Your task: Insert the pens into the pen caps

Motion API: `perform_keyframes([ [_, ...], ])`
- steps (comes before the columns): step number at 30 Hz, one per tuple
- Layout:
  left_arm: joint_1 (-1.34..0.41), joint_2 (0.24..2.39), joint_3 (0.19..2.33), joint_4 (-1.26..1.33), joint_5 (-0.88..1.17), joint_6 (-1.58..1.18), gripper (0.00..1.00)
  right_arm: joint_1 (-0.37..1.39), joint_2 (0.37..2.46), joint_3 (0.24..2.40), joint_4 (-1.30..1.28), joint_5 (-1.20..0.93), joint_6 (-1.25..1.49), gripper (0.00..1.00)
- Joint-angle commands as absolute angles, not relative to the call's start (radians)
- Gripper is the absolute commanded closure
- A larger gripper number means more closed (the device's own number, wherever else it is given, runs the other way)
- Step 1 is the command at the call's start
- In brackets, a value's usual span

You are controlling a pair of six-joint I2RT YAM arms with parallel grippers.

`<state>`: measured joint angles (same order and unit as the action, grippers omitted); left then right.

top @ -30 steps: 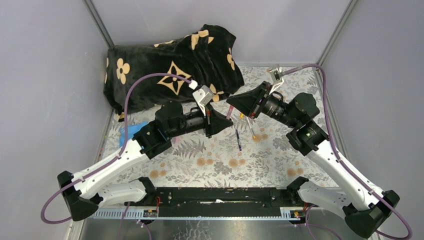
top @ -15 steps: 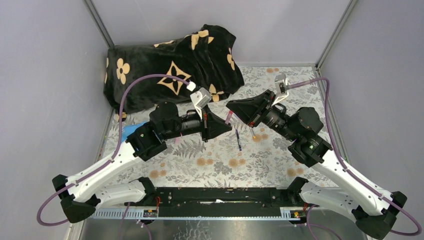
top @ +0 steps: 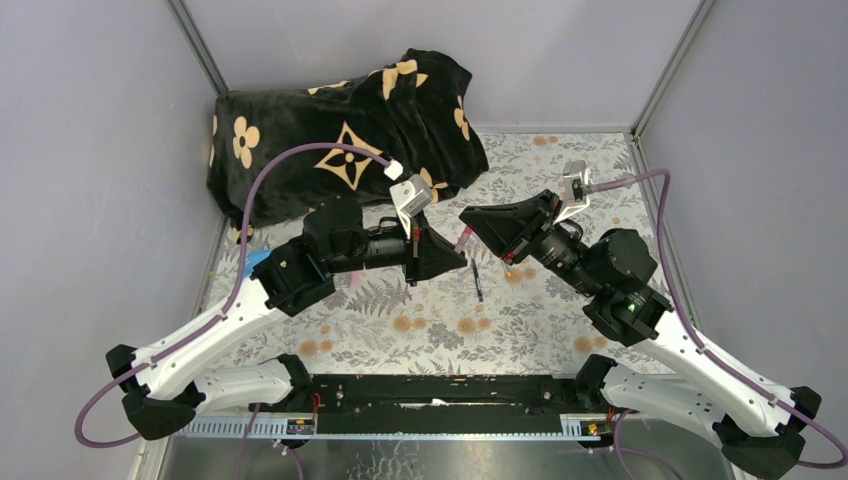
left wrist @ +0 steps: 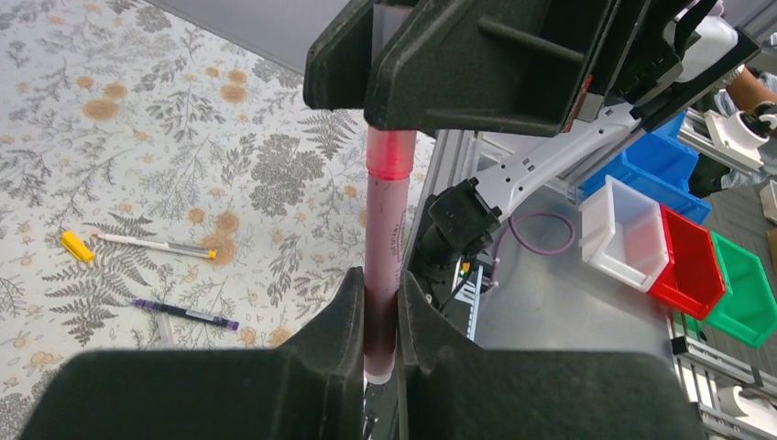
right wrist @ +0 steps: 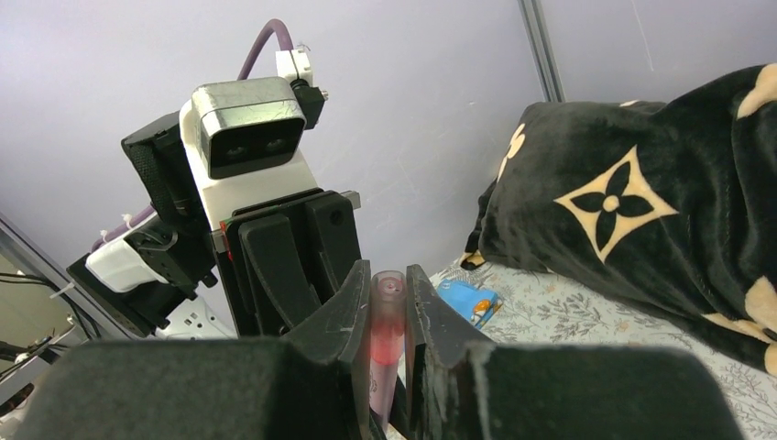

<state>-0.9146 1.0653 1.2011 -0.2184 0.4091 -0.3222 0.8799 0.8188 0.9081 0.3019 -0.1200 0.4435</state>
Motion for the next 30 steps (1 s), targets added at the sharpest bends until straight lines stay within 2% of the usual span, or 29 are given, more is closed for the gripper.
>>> perform_keyframes([
  [1,-0.897,1.040,1.361,0.222,0.312,-0.327,1.00,0.957,0.850,0.770,-0.115,-0.292,0.408,1.00],
  [17,-0.897,1.048,1.380,0.239,0.315,-0.330,1.00,1.188,0.847,0.613,-0.074,-0.147,0.486,1.00],
  [30,-0.896,1.025,1.361,0.246,0.304,-0.327,1.00,1.246,0.884,0.560,-0.068,-0.206,0.484,1.00],
])
